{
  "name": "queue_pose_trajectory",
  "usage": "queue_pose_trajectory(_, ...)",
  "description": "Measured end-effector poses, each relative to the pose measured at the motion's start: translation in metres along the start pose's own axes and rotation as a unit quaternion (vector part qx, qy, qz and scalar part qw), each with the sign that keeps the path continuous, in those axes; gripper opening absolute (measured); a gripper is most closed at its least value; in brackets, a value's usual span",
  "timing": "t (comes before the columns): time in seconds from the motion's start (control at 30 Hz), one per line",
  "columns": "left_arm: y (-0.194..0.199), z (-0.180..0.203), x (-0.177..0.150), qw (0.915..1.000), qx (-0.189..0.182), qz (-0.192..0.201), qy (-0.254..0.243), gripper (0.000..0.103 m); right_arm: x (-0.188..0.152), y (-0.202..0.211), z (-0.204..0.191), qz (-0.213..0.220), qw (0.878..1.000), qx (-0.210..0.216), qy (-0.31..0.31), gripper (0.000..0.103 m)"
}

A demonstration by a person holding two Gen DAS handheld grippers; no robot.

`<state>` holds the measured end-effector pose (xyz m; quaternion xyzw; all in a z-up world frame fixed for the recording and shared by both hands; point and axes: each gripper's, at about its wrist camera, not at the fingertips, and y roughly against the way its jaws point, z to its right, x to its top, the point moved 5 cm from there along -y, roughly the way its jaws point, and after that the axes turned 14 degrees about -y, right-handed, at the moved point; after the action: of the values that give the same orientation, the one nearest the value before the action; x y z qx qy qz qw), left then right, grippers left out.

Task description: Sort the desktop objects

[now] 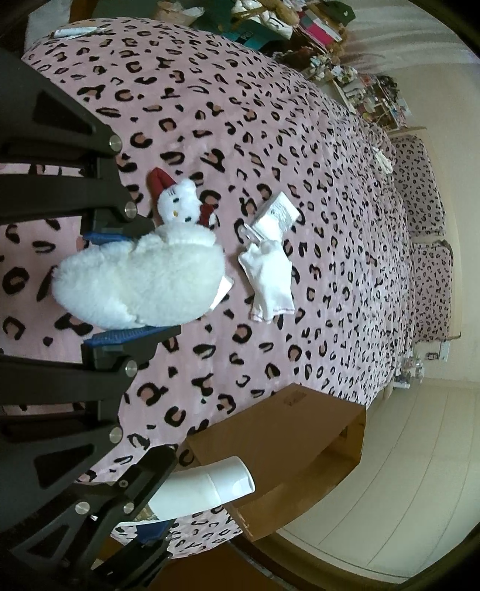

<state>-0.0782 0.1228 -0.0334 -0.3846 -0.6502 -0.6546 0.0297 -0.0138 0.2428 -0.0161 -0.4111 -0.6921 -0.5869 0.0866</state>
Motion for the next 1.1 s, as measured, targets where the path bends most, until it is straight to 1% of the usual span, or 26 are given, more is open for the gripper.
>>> queue_pose_trajectory(0.63,-0.011,0.023,0.008,0.9994,-0.027,0.003,-0.023,0.036,0.002,0.006,0.019,0.009,1.0,-0.025,-0.007,0.035)
queue_pose_trajectory(0.87,-0.016,0.04,0.011,0.9983,-0.046,0.004,-0.037,0.036,-0.002,0.005,0.032,0.009,0.999,-0.042,-0.016,0.035)
queue_pose_trajectory(1.1,-0.02,0.048,0.014,0.9974,-0.052,0.004,-0.05,0.036,-0.003,0.004,0.045,0.005,0.998,-0.056,-0.024,0.035)
